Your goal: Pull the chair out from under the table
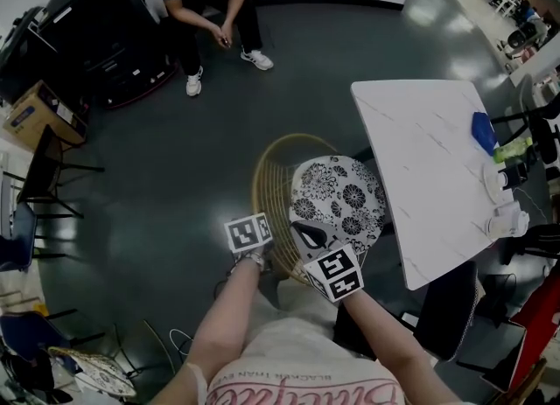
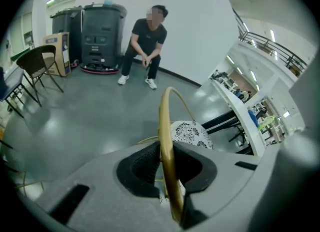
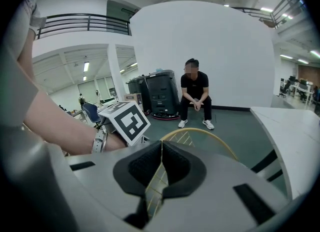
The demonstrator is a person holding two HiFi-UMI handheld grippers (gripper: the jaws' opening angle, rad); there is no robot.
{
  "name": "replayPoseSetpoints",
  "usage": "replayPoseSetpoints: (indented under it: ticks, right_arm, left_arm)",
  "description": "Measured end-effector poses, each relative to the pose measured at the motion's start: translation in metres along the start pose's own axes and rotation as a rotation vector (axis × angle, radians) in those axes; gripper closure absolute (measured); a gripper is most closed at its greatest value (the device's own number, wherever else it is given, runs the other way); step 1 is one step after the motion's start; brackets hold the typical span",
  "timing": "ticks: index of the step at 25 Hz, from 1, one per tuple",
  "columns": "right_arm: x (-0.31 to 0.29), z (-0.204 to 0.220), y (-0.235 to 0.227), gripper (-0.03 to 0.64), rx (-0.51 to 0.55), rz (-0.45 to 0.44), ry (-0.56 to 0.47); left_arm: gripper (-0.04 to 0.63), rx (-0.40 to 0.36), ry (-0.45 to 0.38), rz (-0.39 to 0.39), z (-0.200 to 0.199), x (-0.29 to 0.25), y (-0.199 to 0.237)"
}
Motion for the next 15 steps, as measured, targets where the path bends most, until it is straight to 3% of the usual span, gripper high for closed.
replayPoseSetpoints:
  ticks: [15]
  right_arm:
    - [-0.059, -0.015, 0.073, 0.611, 0.022, -0.057, 0.055]
  left_arm:
    - [0.543, 0.036, -0.038, -0.066, -0.008, 0.042, 0.125]
Point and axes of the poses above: the fingertips, and each gripper's own axes: x backward along the fingers, y to its left, z out of its underside, the point moved 7 cm from there along x, backward along the fingers, and after that the axes turned 7 degrees about -z, right-handed, at the moved point
